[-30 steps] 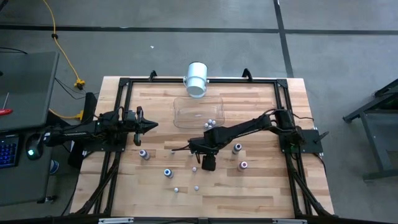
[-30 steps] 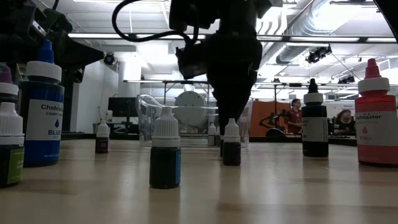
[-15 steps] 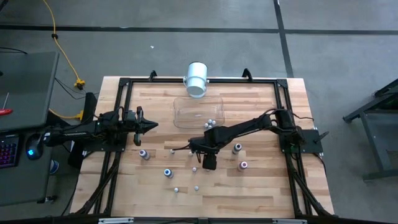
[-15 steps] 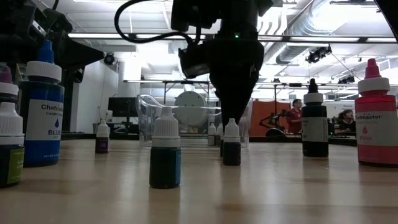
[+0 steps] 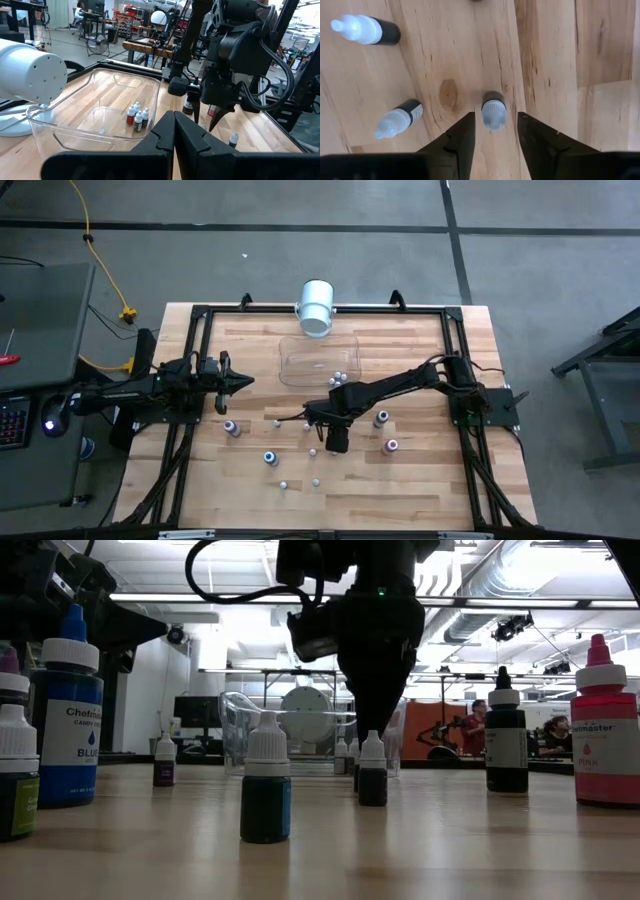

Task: Pick & Place food coloring
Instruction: Put the small black food coloring bottle into the transparent bin

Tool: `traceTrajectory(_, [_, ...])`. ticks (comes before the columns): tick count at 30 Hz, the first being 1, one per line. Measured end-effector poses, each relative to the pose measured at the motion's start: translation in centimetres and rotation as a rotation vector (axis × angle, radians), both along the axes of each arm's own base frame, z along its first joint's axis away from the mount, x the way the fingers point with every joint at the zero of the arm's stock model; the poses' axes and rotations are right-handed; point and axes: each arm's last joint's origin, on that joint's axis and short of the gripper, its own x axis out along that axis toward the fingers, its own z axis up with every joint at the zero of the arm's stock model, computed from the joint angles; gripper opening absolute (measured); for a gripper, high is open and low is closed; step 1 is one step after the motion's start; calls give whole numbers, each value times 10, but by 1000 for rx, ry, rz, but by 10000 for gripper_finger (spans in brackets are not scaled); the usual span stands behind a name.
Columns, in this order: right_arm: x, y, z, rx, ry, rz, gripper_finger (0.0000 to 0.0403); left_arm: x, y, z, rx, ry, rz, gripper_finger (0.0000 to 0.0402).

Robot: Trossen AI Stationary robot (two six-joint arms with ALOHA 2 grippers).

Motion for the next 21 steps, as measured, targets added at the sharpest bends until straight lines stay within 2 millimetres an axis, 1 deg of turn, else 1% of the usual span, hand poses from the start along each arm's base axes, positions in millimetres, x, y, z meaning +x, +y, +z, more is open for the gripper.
traceTrajectory(9, [0,0,0,0,0,0,118,0,0,0,0,0,0,1])
traceTrajectory(21, [0,0,0,2,0,0,76,0,0,0,0,0,0,1])
